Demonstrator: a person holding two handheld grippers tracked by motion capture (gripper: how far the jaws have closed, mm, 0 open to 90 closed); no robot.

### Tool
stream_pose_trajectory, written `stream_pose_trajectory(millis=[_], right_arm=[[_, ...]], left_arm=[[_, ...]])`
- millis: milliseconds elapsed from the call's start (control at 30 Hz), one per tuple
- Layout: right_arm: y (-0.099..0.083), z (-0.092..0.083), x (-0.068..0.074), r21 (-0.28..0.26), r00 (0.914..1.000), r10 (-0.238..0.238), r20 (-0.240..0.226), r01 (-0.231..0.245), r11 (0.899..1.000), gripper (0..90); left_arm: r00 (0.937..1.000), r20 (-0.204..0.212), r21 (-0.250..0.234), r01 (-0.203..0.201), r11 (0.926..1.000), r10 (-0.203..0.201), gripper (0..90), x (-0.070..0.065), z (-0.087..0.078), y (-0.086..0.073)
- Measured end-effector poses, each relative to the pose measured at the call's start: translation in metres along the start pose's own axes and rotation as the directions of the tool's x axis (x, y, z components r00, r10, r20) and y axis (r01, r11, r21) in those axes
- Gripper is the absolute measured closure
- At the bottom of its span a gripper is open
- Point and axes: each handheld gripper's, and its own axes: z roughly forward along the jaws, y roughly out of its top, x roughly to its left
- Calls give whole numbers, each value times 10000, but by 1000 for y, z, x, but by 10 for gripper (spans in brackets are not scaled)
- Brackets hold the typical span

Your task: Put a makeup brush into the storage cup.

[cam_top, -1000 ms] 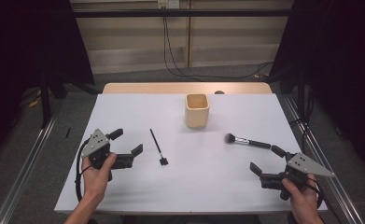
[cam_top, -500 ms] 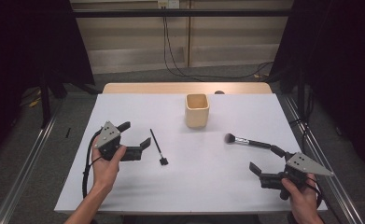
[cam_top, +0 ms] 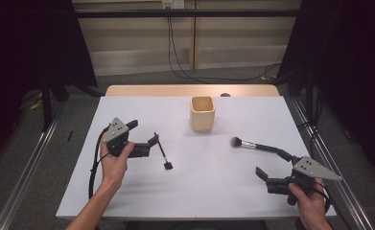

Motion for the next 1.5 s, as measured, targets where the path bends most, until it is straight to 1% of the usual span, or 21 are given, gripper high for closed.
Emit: stream_pose_trajectory(millis=[167, 333, 400, 467, 533, 567, 700, 833, 900, 1000, 1033, 1067, 1100, 1133, 1233, 1300, 1333, 1367, 1433, 1467, 1500], right_arm=[[0, 2, 0, 33, 10000, -2, -16, 2, 10000, 0], [0, 1, -1, 27, 10000, 40, 16, -40, 10000, 0], [0, 1, -1, 38, 10000, 37, 9, -37, 10000, 0], [0, 1, 0, 36, 10000, 0, 4, 0, 10000, 0], [0, 1, 0, 37, 10000, -32, -6, 32, 10000, 0], [0, 0, 0, 9, 10000, -39, -2, 39, 10000, 0], [0, 1, -1, 29, 10000, 5, 13, -5, 10000, 0], [0, 1, 0, 44, 10000, 8, 14, -8, 10000, 0], [0, 1, -1, 44, 10000, 60, 23, -60, 10000, 0], [0, 1, -1, 27, 10000, 37, 22, -37, 10000, 0], [0, 1, -1, 32, 10000, 37, 25, -37, 10000, 0], [0, 1, -1, 32, 10000, 37, 25, -37, 10000, 0], [0, 1, -1, 45, 10000, 52, 14, -52, 10000, 0], [0, 1, -1, 50, 10000, 53, 14, -53, 10000, 0], [0, 0, -1, 24, 10000, 19, 26, -19, 10000, 0], [0, 1, -1, 64, 10000, 55, -1, -55, 10000, 0], [0, 1, -1, 100, 10000, 78, -43, -78, 9999, 0], [0, 1, -1, 120, 10000, 68, -20, -67, 9999, 0], [0, 1, 0, 112, 10000, 70, -30, -70, 9999, 0], [0, 1, 0, 113, 10000, 73, -26, -72, 9999, 0], [0, 1, 0, 117, 10000, 66, -26, -65, 9999, 0]], left_arm=[[9993, 362, 398, 119, 9991, -133, 28, 2, 11, 4], [9991, 353, 609, -235, 9979, 214, 26, 3, 21, 11], [9991, 415, 639, 20, 9980, -46, 26, 4, 24, 14], [9985, 422, 1166, 295, 9927, -347, 26, 5, 25, 18], [9992, 332, 1332, 176, 9909, -222, 26, 5, 25, 20], [9995, 313, 1385, -73, 9903, 30, 26, 5, 25, 22], [9973, 683, 1914, -394, 9807, 268, 24, 7, 24, 30], [9955, 927, 2170, -408, 9753, 210, 23, 8, 23, 37], [9935, 1074, 2555, -645, 9647, 380, 23, 9, 24, 40], [9904, 1168, 3299, -1090, 9377, 740, 24, 9, 27, 43], [9904, 1168, 3299, -1090, 9377, 740, 24, 9, 27, 43], [9889, 1235, 3457, -1205, 9306, 822, 24, 10, 28, 44], [9868, 1497, 3644, -1131, 9244, 618, 24, 10, 29, 44], [9798, 1944, 4116, -1250, 9027, 470, 27, 11, 31, 44], [9780, 1994, 4439, -1458, 8841, 611, 24, 11, 33, 41], [9768, 2029, 4490, -1549, 8800, 685, 25, 11, 34, 40], [9749, 2090, 4753, -1693, 8634, 761, 29, 12, 36, 39], [9749, 2090, 4753, -1693, 8634, 761, 29, 12, 36, 39], [9746, 2112, 5109, -1754, 8416, 749, 31, 13, 38, 36], [9746, 2112, 5109, -1754, 8416, 749, 30, 13, 38, 36], [9707, 2299, 5406, -1874, 8202, 703, 31, 13, 40, 34]])
